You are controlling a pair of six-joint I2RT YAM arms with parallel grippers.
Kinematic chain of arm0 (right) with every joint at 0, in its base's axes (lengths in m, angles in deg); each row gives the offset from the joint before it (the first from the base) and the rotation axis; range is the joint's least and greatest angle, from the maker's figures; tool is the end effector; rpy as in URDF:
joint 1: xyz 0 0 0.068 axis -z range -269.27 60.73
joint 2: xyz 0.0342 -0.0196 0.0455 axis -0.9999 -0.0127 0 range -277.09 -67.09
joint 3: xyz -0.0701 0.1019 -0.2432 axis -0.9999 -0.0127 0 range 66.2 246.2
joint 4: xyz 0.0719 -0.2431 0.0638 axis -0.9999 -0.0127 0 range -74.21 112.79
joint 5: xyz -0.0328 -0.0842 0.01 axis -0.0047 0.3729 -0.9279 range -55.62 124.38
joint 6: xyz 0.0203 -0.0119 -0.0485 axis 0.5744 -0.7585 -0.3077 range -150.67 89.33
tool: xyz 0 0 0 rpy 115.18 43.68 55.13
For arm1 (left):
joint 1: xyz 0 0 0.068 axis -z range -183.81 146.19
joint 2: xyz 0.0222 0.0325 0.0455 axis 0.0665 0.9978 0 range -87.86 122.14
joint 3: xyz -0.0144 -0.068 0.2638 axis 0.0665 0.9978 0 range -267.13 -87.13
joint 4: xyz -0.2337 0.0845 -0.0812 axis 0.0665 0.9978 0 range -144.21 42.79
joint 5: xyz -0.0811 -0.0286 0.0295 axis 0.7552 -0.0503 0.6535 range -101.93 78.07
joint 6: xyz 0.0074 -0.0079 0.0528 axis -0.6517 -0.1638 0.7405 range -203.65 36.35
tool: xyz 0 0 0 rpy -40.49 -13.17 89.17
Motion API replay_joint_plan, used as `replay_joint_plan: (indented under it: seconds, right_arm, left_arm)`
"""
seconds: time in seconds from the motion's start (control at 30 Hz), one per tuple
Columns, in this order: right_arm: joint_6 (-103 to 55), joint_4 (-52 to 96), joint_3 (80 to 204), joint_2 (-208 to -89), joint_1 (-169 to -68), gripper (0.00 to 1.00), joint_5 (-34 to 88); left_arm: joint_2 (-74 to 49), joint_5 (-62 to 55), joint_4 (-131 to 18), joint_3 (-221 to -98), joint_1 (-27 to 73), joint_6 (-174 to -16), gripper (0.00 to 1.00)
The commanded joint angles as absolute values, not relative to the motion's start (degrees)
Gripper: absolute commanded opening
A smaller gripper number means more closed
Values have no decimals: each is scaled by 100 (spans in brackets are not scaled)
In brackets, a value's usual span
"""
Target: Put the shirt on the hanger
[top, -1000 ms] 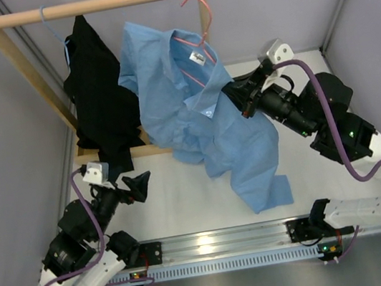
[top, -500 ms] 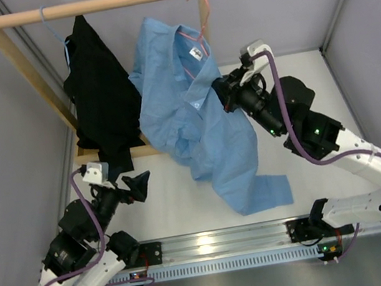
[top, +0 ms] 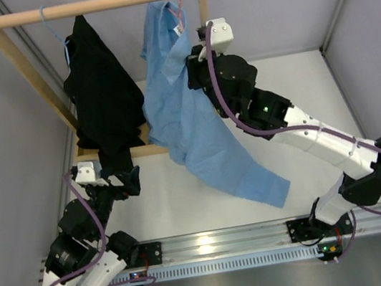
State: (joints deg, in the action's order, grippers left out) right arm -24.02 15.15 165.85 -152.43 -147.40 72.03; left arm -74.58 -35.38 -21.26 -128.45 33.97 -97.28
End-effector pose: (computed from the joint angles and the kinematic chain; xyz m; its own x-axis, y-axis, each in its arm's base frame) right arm 0.1887 0.2626 0.5073 0.0201 0.2061 -0.9783 -0.3569 0.9155 0.1855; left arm 0.0539 -0.0240 0.3332 -0.1242 -0.1772 -0.9763 0.2258 0.9531 -0.2017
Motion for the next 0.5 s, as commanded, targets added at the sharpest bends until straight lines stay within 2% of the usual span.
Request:
replay_joint_plan:
  seconds: [0.0,0.23,0.47]
  right_arm:
    - [-2504,1488,17499,-15576,-14825,0,7762]
    - [-2531,873,18958,-16745,-14816,0,8079]
    - [-2065,776,18714,-16869,-14807,0,8000]
  left_arm:
    - [-7336,-3487,-2345,-12896,3345,-9771,98]
    - [-7362,-3426,-2345,-12896,3284,-9771,98]
    - [-7423,-3382,-2345,-12887,3293,-9771,98]
